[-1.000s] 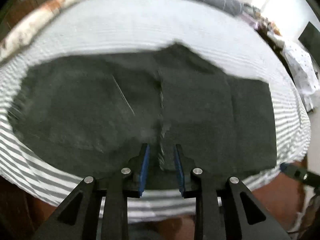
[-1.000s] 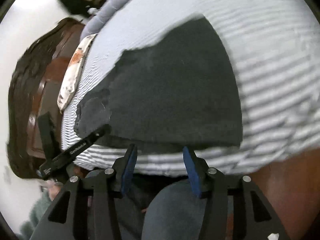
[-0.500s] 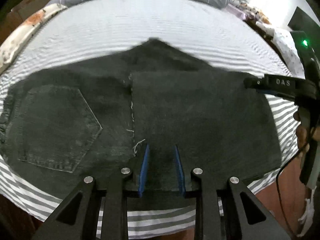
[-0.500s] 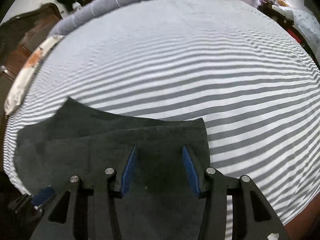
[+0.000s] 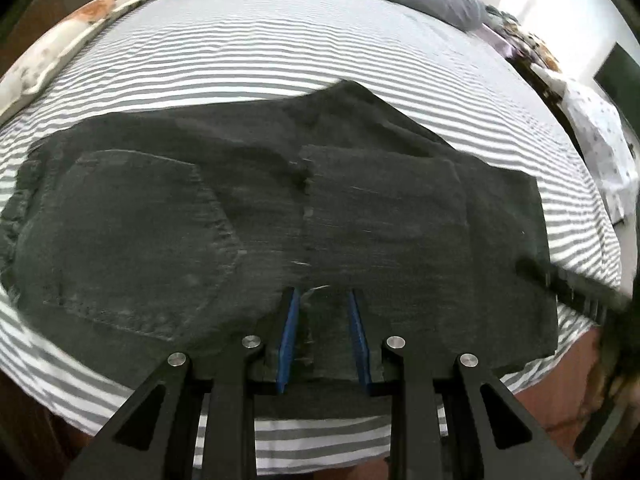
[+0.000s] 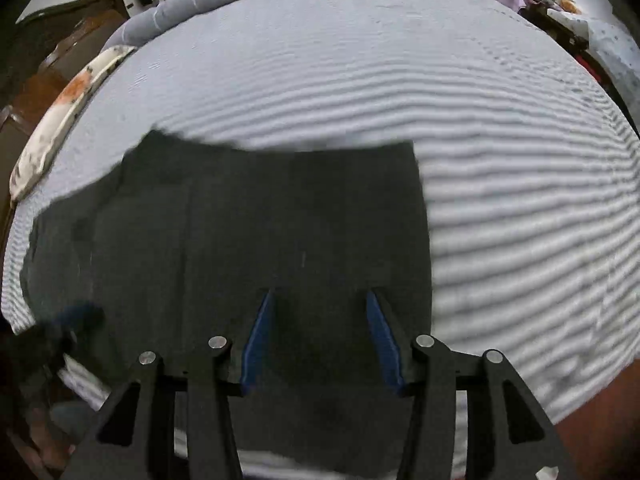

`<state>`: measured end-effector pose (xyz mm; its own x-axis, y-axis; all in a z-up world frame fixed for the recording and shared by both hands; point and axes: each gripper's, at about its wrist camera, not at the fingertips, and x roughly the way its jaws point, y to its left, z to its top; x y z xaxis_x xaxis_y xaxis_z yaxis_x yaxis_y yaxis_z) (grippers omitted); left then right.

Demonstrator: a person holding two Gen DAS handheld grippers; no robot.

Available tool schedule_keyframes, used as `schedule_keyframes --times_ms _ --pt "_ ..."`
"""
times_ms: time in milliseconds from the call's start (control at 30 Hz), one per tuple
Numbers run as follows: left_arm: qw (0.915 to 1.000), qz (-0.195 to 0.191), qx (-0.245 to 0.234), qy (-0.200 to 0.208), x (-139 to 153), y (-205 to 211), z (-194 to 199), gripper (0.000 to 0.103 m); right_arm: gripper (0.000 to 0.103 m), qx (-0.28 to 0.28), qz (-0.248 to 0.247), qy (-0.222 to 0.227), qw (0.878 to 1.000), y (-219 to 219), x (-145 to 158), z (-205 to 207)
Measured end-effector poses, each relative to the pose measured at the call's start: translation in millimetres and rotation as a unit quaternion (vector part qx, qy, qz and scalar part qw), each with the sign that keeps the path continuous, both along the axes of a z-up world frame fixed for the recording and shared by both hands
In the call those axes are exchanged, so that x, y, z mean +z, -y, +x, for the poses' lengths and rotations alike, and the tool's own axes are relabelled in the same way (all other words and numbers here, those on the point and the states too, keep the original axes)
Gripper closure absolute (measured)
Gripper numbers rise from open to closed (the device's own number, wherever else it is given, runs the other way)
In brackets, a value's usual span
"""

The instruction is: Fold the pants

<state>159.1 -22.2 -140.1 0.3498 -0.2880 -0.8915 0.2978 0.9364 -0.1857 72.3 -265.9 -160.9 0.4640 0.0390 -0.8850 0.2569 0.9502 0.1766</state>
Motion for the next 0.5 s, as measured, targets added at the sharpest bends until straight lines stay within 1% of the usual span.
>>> schedule_keyframes --times_ms 67,100,233,300,333,367,400,467,500 --pt "0.9999 -0.006 0.012 0.0 3 -10 0 0.076 0.053 -0.004 0.0 -0.006 1.0 -7 -7 -14" --pt "0.9997 -0.013 0.02 0.0 6 -19 0 0.076 0.05 -0.004 0.003 -0.009 1.0 -9 -9 -16" --pt "0.9983 -0.033 0.048 0.004 16 -53 1 0.074 0.046 -0.012 -0.01 -0.017 1.0 -16 -10 -22" --pt "0.9962 -0.047 0.073 0.008 20 -77 5 0.071 0.046 -0.02 -0.012 -0.011 1.0 -16 -7 -24" --pt "0.9947 -0.058 0.085 0.009 23 -91 4 0.071 0.046 -0.032 -0.006 -0.001 0.999 -19 -4 -25" --pt "0.9926 -0.07 0.099 0.01 24 -104 4 0.07 0.046 -0.042 -0.001 0.008 0.999 -19 -2 -27" --pt "0.9879 -0.093 0.124 0.01 26 -127 5 0.07 0.046 -0.05 0.003 0.018 0.999 -18 0 -31" --pt "0.9794 -0.125 0.158 0.004 25 -157 6 0.069 0.043 -0.06 0.012 0.039 0.997 -18 3 -37" --pt "0.9729 -0.145 0.18 0.0 23 -177 7 0.069 0.041 -0.065 0.012 0.043 0.997 -18 4 -39"
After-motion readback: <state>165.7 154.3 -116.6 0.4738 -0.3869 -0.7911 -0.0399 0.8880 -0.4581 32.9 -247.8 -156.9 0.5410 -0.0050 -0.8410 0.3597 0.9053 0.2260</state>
